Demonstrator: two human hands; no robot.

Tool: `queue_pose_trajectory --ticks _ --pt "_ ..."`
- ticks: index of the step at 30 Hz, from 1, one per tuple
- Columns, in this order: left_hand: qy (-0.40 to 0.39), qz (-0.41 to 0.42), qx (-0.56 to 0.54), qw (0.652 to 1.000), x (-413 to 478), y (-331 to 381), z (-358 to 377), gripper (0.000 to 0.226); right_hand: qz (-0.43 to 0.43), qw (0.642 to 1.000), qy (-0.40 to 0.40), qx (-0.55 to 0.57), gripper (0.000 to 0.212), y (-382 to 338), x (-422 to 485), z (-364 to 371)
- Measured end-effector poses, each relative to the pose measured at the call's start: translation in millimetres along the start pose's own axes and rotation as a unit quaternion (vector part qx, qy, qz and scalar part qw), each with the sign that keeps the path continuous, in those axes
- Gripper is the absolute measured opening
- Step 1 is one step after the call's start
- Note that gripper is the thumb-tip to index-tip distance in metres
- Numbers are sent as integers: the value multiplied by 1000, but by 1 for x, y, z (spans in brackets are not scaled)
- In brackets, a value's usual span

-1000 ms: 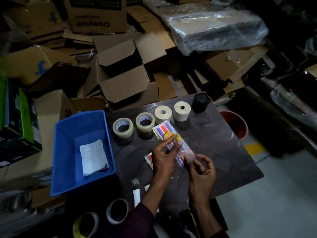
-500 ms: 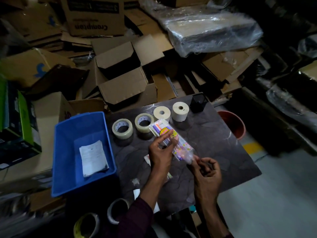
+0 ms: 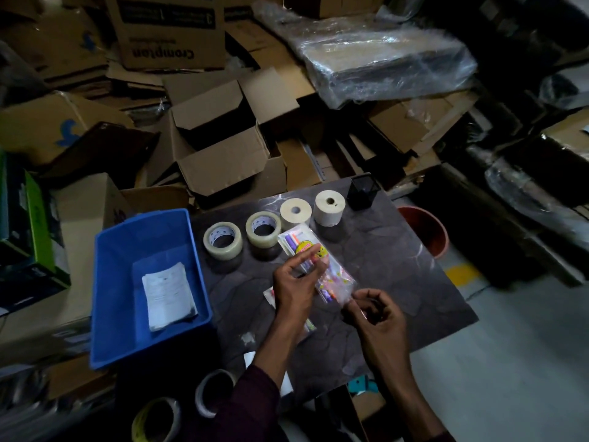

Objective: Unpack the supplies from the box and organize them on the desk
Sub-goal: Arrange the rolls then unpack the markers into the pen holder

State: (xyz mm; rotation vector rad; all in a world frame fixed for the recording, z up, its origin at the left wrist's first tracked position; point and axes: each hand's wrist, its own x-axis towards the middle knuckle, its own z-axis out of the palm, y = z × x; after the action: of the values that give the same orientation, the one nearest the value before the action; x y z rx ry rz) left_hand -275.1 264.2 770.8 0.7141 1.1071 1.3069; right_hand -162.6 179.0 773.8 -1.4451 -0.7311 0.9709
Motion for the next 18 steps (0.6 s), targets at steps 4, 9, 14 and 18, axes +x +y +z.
queue_pose_trajectory --ticks 4,9,14,18 --pt "-13 -5 -1 1000 4 5 -3 31 20 998 -56 12 10 0 -4 -16" --pt "-24 -2 -8 1000 7 9 -1 32 32 990 -135 -6 21 -8 -7 -18" --pt "1 49 3 999 26 18 -17 31 65 991 -116 34 18 -13 -9 -48" --pt "3 72 31 997 36 15 -25 29 77 989 -96 76 58 -18 -3 -63"
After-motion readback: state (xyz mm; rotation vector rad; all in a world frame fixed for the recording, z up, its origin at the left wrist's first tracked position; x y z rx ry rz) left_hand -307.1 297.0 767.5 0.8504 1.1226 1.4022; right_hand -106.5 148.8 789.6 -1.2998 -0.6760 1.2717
